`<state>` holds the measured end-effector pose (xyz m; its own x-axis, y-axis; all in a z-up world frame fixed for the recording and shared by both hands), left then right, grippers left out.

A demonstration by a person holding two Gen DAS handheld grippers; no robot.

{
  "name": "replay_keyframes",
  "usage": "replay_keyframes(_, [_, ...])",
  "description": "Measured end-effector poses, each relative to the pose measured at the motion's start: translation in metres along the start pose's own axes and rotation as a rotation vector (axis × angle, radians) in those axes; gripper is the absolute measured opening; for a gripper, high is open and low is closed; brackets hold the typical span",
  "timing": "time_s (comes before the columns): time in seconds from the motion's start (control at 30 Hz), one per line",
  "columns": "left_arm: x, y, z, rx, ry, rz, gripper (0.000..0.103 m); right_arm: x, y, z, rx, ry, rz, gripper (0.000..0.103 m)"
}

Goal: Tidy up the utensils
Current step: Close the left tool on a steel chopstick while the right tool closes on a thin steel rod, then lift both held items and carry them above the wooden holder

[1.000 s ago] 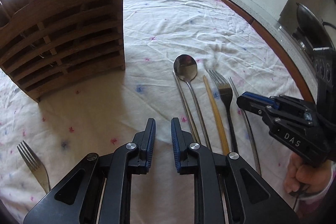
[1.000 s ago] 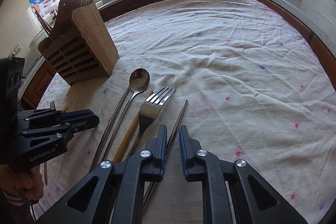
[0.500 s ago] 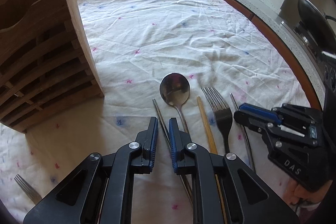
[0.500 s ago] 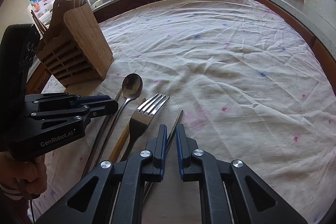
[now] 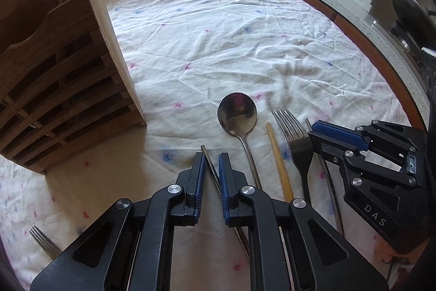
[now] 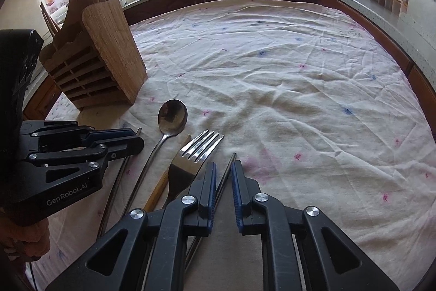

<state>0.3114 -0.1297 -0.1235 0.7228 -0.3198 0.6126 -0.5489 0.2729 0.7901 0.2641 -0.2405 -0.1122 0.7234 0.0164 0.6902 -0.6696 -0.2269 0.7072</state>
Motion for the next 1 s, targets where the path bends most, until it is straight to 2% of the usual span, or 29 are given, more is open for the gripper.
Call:
replay_keyframes(0.1, [-0.001, 0.003, 0.000, 0.001, -0.005, 0.004, 0.005, 0.000, 0.001, -0.001, -0.011, 0.002, 0.005, 0.007])
replay_keyframes(0.17, [-0.003, 0.009, -0.001, -0.020, 0.013, 0.011, 0.003, 0.001, 0.004, 0.003, 0.029, -0.041, -0.001, 0.005])
replay_keyframes(0.27, [-0.006, 0.029, -0.006, -0.028, 0.030, 0.052, 0.003, 0.004, 0.020, 0.004, 0.041, -0.060, 0.035, 0.004])
replay_keyframes(0.5, [-0.010, 0.096, -0.026, -0.084, 0.125, 0.174, 0.003, 0.024, 0.072, -0.004, 0.114, -0.113, 0.142, 0.004])
replay_keyframes(0.73, [-0.018, 0.165, -0.049, -0.086, 0.189, 0.309, 0.003, 0.043, 0.121, -0.021, 0.152, -0.102, 0.247, 0.004])
replay_keyframes(1.0, [-0.030, 0.218, -0.073, -0.074, 0.249, 0.422, 0.003, 0.058, 0.161, -0.038, 0.185, -0.083, 0.341, 0.004])
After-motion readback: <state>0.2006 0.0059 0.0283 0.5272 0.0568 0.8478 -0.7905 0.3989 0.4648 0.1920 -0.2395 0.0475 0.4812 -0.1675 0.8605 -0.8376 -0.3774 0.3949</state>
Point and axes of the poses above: each gripper's, at about its wrist camera, not at the fingertips, and y roughly against the way its jaws point, z to its right, x to its top, the point moved 4 cm from there along -y, roughly the way its jaws point, and after that the axes turned 7 degrees about z, right-handed, at the moved point
